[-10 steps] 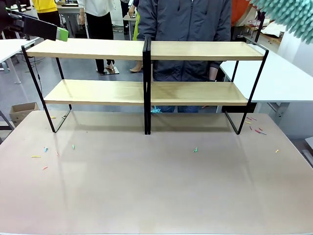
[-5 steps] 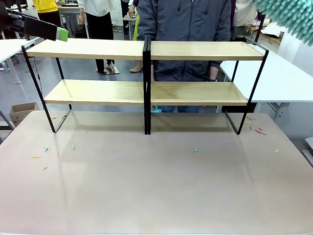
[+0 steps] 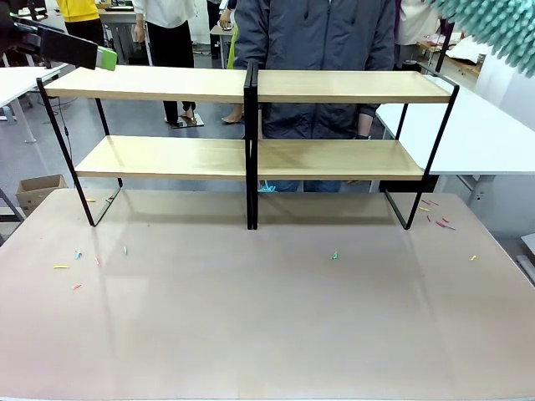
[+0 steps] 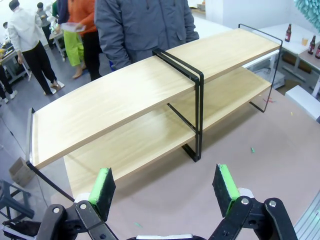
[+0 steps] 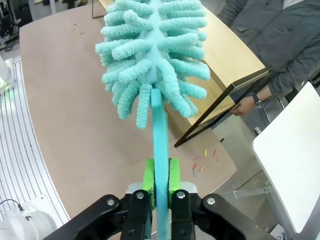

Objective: Clean the shelves.
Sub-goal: Place the Duster on the table.

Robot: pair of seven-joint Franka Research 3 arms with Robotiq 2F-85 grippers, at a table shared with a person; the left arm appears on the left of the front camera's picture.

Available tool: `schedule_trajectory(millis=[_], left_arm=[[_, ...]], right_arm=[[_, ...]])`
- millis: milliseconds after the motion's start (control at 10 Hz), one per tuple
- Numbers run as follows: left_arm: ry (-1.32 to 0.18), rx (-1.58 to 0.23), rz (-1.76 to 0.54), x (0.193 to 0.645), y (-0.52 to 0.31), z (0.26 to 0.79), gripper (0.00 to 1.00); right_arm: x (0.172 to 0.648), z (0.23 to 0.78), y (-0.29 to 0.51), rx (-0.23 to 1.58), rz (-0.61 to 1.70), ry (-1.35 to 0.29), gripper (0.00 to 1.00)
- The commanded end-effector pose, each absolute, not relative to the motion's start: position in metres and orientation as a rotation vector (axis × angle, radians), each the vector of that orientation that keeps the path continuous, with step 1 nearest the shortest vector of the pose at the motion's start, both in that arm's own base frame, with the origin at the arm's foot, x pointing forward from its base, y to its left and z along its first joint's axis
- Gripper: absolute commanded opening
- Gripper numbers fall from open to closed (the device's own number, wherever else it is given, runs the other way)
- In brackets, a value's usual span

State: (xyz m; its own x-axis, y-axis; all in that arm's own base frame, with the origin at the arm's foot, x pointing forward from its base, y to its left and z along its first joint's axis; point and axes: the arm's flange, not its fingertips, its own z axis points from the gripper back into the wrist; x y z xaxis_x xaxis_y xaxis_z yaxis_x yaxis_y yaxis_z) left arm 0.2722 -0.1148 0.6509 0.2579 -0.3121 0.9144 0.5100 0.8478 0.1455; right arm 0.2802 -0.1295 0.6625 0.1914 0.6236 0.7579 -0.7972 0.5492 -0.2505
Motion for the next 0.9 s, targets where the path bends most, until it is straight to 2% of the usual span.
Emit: schedule_trajectory(millis=[0,100,200,300,400,600,700,800], left_arm=[[-1.188,-0.198,-0.559,0.272,-0.114,0.649,1.0],[-1.188,-0.198,-0.559,0.272,-0.114,0.649,1.0],[-1.186,-0.194,-0.562,0.272,-0.115,0.651,1.0],[-0.959,-0.483,-0.535,0.262,-0.104,0.649,1.0],[-0.772,-0.638,-0.413,0.257,-0.079,0.624,1.0],[-0.53,-0.722,0.013,0.249,0.0,0.529,1.0],[-0.417,-0.833,0.198,0.246,0.035,0.484,1.0],[-0.326,-0.887,0.279,0.243,0.053,0.441,1.0]], right_arm=[[0.28,0.665,-0.129,0.231,1.007,-0.963,0.12],[0.28,0.662,-0.13,0.217,1.008,-0.944,0.12],[0.261,0.654,-0.098,-0.009,1.204,-0.875,0.12],[0.255,0.622,-0.067,-0.126,1.374,-0.796,0.12],[0.258,0.581,-0.049,-0.218,1.481,-0.689,0.12],[0.269,0.508,-0.034,-0.3,1.591,-0.629,0.12],[0.276,0.483,-0.03,-0.317,1.618,-0.661,0.12],[0.284,0.459,-0.028,-0.335,1.618,-0.669,0.12]])
